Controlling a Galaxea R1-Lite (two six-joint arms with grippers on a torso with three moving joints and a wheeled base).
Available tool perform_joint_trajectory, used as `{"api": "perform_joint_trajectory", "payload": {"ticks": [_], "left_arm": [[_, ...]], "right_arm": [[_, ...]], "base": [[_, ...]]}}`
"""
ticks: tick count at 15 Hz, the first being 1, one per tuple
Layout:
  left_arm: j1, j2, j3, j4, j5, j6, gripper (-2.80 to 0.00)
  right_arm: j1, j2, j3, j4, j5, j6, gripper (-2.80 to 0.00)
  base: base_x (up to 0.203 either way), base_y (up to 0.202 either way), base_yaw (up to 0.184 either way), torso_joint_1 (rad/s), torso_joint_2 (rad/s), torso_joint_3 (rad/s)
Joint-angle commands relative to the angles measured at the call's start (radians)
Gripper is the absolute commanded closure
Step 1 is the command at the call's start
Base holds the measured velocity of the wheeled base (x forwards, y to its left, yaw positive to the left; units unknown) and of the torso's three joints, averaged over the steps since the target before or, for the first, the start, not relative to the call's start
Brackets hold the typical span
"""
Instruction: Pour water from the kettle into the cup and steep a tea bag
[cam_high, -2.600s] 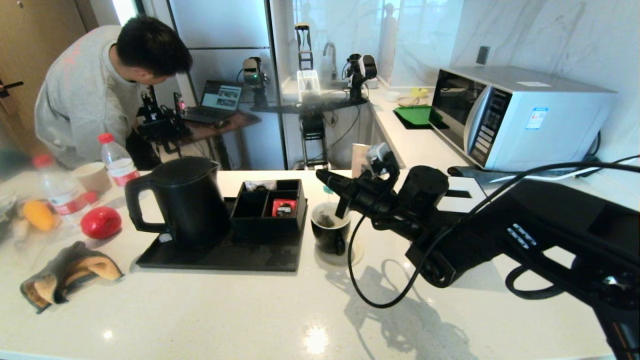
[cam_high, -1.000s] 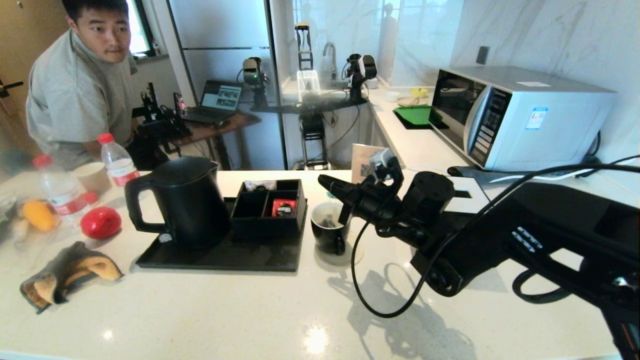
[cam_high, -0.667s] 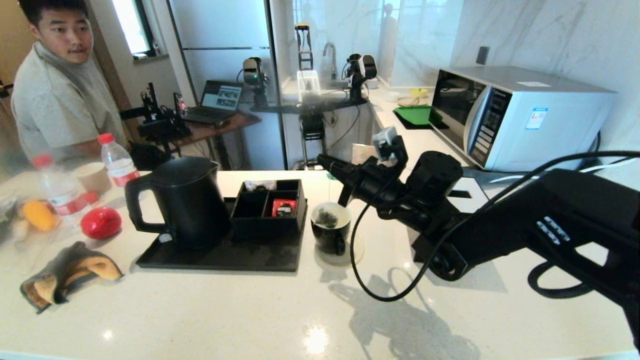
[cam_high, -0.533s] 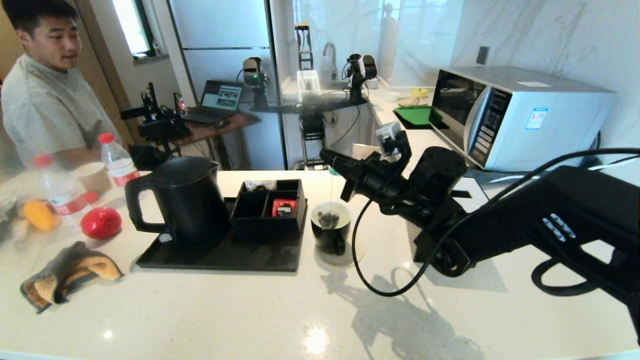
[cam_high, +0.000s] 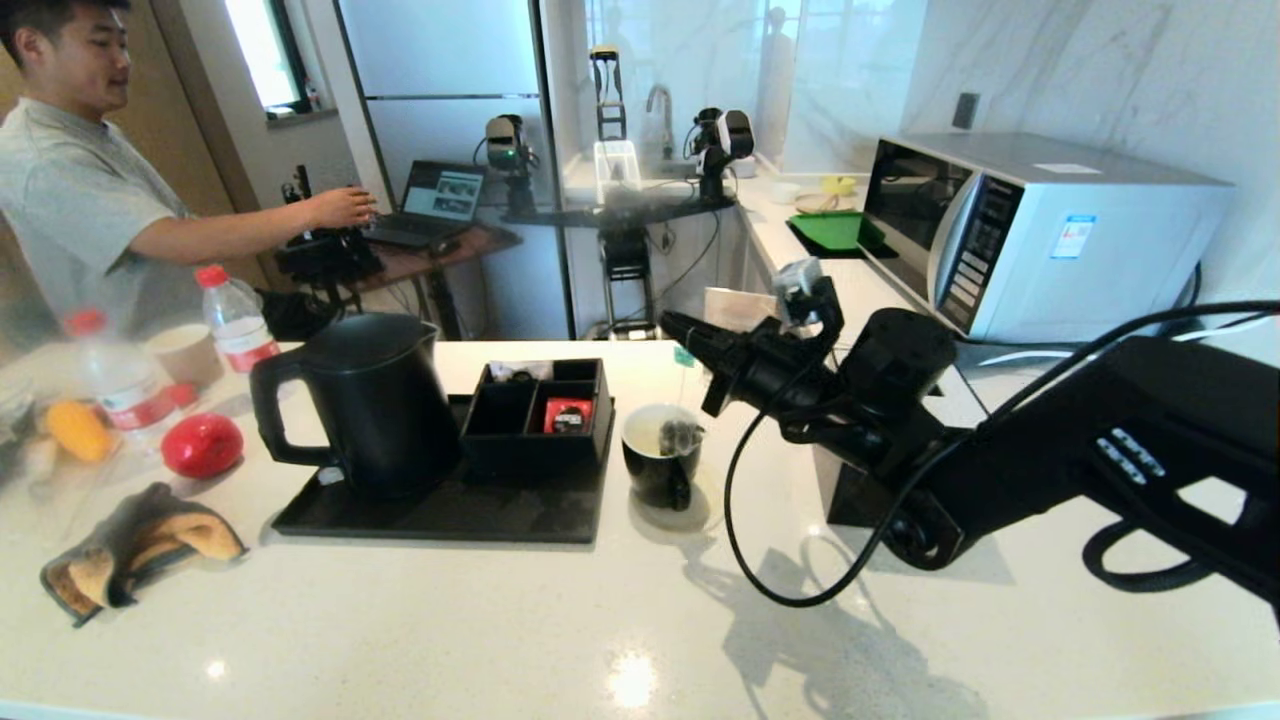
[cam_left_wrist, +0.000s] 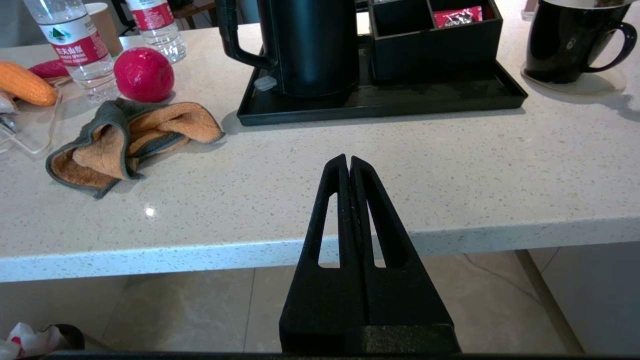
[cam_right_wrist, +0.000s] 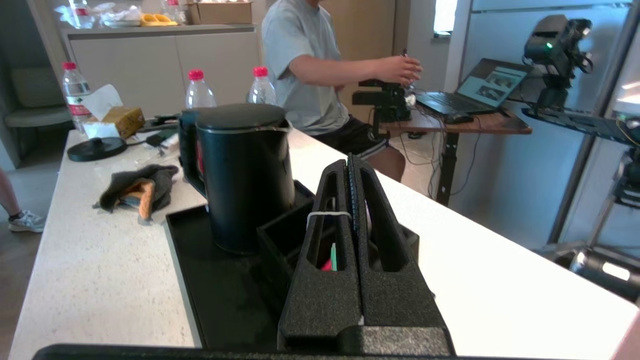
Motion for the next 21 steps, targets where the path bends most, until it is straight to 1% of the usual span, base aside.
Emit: {"api": "perform_joint_trajectory", "payload": {"ticks": [1, 11, 17, 21], "left_arm": [[0.000, 0.000, 0.000, 0.000, 0.000, 0.000, 0.00], [0.000, 0.000, 0.000, 0.000, 0.000, 0.000, 0.00], [0.000, 0.000, 0.000, 0.000, 0.000, 0.000, 0.00], [0.000, 0.000, 0.000, 0.000, 0.000, 0.000, 0.00]], "right_arm": [[-0.009, -0.004, 0.037, -0.026, 0.003, 0.001, 0.00], [-0.074, -0.046, 0.023, -0.011, 0.006, 0.004, 0.00], [-0.129, -0.130, 0.015, 0.039, 0.006, 0.004, 0.00], [-0.172, -0.171, -0.041, 0.101, 0.006, 0.004, 0.00]], "base": [[0.000, 0.000, 0.000, 0.000, 0.00, 0.000], [0.000, 0.000, 0.000, 0.000, 0.00, 0.000], [0.000, 0.000, 0.000, 0.000, 0.00, 0.000], [0.000, 0.000, 0.000, 0.000, 0.00, 0.000]]}}
